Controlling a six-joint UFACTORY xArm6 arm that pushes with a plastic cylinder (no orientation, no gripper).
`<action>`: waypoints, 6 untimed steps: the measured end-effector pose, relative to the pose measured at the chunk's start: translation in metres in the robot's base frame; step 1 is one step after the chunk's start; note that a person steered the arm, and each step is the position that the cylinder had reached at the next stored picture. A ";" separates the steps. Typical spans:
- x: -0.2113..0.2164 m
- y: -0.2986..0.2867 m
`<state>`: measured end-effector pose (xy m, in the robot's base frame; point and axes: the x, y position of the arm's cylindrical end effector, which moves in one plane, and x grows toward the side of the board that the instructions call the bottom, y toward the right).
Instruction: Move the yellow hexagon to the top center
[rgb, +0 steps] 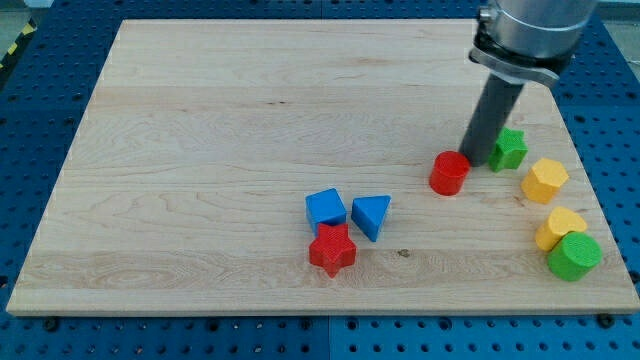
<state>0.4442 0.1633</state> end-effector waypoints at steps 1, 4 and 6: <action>-0.050 -0.007; 0.048 0.128; 0.071 0.122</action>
<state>0.5153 0.2853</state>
